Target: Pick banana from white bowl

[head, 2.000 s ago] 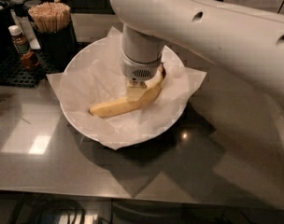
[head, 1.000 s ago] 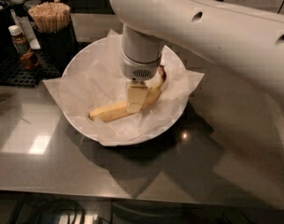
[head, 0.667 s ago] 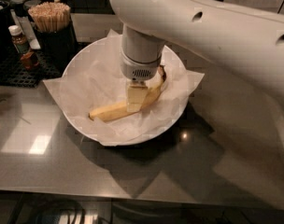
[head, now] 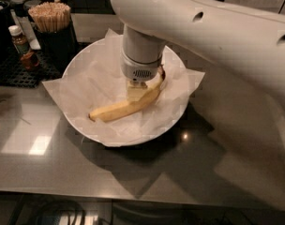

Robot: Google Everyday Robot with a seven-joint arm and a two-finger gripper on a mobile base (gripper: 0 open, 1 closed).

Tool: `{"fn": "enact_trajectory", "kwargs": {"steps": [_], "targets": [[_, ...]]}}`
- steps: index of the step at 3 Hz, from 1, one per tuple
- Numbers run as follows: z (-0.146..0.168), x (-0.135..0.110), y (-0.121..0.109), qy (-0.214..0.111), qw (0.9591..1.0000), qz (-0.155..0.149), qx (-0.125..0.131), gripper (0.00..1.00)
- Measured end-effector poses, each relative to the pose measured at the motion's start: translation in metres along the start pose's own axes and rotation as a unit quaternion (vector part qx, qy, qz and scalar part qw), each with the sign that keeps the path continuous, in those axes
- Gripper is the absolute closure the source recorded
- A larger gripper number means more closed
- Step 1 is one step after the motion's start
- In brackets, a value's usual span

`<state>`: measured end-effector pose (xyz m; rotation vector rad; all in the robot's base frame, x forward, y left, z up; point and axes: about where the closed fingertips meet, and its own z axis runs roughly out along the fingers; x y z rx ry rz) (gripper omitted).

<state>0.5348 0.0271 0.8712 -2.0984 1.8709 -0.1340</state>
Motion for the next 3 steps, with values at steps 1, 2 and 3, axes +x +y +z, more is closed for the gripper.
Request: {"fn": "enact_trajectory", "kwargs": {"steps": [1, 2, 3], "targets": [[0.0, 0.0, 0.0, 0.0, 1.0, 0.0, 0.0, 0.4], [0.0, 0.0, 0.0, 0.0, 1.0, 0.0, 0.0, 0.51], [0.0, 0.0, 0.0, 0.0, 1.0, 0.0, 0.0, 0.49]]}}
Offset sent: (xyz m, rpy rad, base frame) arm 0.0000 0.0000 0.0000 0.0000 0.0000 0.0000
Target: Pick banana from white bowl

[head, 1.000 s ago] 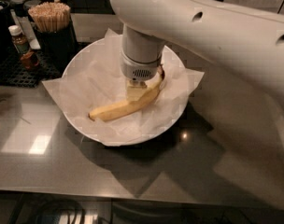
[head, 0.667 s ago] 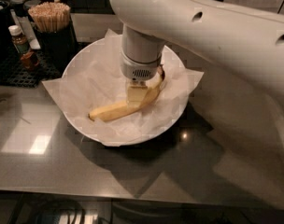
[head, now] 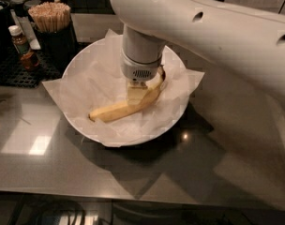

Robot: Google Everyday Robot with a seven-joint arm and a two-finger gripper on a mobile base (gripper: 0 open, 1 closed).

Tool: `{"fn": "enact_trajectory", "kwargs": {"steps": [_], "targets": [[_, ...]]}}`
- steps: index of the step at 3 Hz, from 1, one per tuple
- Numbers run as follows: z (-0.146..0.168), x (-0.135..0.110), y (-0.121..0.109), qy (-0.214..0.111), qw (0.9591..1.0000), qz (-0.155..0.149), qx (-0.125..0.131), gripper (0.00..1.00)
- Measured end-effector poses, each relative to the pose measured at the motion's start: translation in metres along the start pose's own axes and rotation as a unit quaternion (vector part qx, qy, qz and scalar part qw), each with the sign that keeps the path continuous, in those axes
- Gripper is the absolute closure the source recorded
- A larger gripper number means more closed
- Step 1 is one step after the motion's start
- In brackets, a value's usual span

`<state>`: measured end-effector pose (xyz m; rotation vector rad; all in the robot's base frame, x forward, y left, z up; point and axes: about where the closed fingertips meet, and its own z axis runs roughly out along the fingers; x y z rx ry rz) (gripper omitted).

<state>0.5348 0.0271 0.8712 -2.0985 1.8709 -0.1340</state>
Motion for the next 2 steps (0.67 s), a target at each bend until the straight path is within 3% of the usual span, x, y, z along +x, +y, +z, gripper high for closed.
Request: {"fn": "enact_trajectory", "kwargs": {"steps": [2], "targets": [[-0.0018, 0.0006, -0.0002, 0.006, 0.9999, 0.0, -0.008, 0.48]]}}
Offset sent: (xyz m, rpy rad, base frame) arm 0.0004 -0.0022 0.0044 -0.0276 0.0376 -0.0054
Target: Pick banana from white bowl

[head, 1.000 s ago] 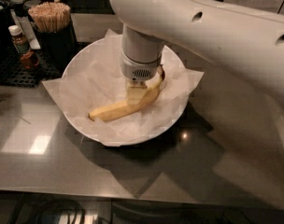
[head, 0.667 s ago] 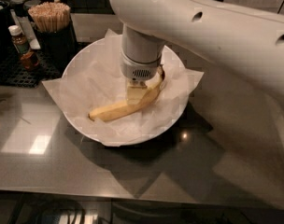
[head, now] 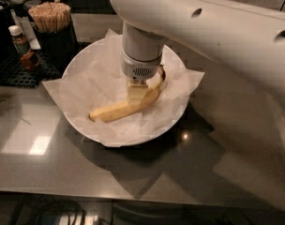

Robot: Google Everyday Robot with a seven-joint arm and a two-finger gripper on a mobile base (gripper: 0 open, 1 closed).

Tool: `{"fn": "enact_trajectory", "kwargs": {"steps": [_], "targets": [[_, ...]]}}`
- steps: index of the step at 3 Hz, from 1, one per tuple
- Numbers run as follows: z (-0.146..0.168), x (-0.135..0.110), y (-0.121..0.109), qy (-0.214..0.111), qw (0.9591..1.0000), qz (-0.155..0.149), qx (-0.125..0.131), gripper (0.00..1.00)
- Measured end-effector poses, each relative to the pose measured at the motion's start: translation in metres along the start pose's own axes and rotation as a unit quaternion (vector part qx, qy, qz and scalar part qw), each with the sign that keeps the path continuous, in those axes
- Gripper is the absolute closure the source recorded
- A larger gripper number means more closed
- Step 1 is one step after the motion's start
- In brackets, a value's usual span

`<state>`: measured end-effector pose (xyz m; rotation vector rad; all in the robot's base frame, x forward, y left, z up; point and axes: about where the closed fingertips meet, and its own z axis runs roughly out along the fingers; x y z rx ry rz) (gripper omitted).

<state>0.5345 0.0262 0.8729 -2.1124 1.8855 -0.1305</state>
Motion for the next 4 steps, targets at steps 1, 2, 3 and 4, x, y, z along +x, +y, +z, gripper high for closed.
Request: {"fn": "enact_trajectory", "kwargs": {"steps": [1, 2, 3, 4], "targets": [[0.001, 0.001, 0.0, 0.005, 0.9999, 0.003, -0.014, 0.48], [0.004, 0.004, -0.001, 0.004, 0.9995, 0.007, -0.032, 0.48], [0.012, 0.006, 0.001, -0.003, 0.9981, 0.008, -0.061, 0.46], [0.015, 0.008, 0.005, -0.007, 0.9961, 0.007, -0.088, 0.46]]}}
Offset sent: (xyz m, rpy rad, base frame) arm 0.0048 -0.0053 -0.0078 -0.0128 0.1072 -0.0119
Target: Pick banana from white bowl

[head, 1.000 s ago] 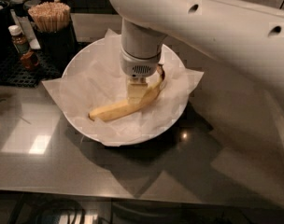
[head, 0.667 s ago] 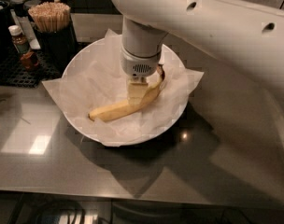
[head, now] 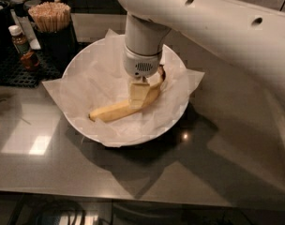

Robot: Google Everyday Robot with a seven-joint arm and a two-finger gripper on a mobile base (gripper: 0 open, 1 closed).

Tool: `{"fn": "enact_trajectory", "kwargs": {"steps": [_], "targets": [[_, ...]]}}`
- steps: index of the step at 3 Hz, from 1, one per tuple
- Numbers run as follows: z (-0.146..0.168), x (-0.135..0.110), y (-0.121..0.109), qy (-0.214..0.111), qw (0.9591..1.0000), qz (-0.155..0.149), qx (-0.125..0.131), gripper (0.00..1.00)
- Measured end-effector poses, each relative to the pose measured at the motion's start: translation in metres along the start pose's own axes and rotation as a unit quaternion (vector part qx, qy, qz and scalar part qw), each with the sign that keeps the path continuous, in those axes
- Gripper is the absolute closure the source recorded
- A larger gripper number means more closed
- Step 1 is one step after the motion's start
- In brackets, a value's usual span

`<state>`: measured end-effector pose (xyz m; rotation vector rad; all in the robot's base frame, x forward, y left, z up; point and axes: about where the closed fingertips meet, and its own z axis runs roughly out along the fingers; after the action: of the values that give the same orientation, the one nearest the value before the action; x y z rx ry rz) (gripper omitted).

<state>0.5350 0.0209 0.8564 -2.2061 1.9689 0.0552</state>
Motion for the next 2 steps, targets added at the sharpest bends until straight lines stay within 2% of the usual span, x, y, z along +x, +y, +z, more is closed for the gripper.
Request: {"fn": "enact_trajectory", "kwargs": {"steps": [2], "targets": [[0.0028, 0.002, 0.0025, -0.003, 0.9998, 0.001, -0.021, 0.51]]}}
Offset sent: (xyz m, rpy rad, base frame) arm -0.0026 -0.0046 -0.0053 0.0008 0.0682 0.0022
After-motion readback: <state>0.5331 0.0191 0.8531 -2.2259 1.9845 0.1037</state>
